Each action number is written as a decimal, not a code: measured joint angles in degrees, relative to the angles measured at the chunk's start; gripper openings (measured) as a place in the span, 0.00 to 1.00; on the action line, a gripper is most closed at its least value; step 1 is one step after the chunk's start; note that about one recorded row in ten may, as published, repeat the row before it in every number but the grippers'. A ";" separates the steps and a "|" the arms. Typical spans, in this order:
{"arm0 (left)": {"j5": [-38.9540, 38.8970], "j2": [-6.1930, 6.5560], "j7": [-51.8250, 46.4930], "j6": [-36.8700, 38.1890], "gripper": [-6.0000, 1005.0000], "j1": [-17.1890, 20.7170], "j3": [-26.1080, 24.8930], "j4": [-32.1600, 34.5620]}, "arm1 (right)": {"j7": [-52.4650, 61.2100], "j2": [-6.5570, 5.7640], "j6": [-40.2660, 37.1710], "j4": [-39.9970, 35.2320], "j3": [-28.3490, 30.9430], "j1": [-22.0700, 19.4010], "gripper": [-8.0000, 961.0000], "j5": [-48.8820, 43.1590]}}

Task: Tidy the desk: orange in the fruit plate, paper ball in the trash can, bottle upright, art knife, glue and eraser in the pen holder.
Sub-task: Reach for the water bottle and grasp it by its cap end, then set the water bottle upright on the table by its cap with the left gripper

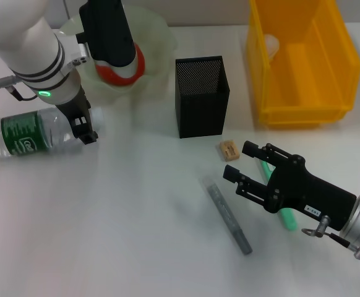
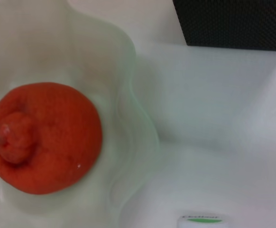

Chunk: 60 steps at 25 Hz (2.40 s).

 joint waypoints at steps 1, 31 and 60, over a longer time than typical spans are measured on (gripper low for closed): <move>0.00 0.00 0.00 0.00 0.59 0.00 0.00 0.00 | 0.00 0.00 0.00 0.00 0.00 0.00 0.72 0.00; -2.40 0.18 -0.22 -0.70 0.45 1.78 -0.63 2.87 | 0.00 0.00 -0.34 0.36 0.00 0.09 0.72 0.00; -26.50 0.49 3.72 2.04 0.45 23.87 -8.16 33.24 | 0.00 0.00 -0.62 0.68 0.01 0.50 0.72 0.00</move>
